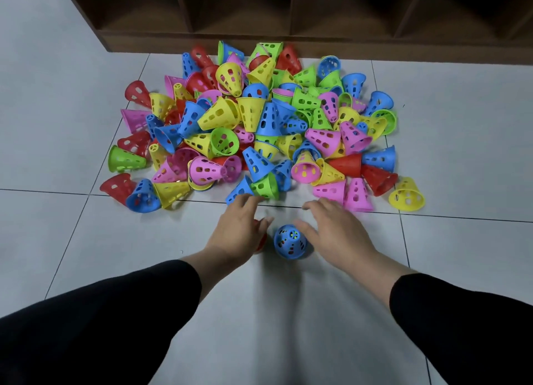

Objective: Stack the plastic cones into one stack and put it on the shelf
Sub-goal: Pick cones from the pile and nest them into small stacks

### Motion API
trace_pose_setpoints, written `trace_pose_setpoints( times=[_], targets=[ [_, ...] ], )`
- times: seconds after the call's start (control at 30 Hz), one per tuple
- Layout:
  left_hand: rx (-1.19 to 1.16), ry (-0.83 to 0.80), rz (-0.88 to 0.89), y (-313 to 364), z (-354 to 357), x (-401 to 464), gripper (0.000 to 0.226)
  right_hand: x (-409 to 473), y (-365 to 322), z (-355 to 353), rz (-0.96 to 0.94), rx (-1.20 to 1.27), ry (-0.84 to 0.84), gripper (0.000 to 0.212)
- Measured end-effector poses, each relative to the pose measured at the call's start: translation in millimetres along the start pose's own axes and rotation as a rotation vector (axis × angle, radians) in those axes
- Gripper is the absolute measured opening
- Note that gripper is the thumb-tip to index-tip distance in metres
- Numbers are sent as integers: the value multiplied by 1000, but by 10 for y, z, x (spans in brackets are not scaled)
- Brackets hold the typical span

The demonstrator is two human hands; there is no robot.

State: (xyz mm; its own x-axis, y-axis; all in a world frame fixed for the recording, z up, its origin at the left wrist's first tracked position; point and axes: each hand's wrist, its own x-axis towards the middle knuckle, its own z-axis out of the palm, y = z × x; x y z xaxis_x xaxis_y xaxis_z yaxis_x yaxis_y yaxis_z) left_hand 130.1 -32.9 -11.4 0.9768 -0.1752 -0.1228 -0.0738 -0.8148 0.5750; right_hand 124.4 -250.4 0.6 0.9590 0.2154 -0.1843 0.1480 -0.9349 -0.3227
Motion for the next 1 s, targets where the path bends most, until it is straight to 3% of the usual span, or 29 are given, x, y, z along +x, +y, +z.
trace_pose_setpoints(
  times=[0.1, 0.17, 0.27, 0.33, 0.5, 0.63, 0.77, 1.0],
  targets=[
    [-68, 140, -59, -32, -25, 125, 43, 250, 243, -31, -24, -232, 137, 42],
    [27, 209, -87, -167, -106, 271, 33, 392, 412, -81, 14, -311, 108, 49],
    [290, -41, -73, -375, -250, 491, 52, 534, 636, -61, 70, -414, -58, 53],
    [318, -189, -89, -461, -277, 618, 63, 580, 720, 16, 49, -466, -94, 48],
    [317, -269, -63, -545, -94, 744, 89, 632, 684, 177, 2, -587, -51, 46],
    [302, -241, -61, -570, 81, 777, 67, 635, 656, 192, -9, -610, -24, 57],
    [298, -219, -116, -577, 119, 798, 41, 628, 623, 223, -5, -590, 26, 52],
    [292, -231, -161, -612, -66, 638, 46, 529, 603, 190, -6, -379, 146, 58]
  ],
)
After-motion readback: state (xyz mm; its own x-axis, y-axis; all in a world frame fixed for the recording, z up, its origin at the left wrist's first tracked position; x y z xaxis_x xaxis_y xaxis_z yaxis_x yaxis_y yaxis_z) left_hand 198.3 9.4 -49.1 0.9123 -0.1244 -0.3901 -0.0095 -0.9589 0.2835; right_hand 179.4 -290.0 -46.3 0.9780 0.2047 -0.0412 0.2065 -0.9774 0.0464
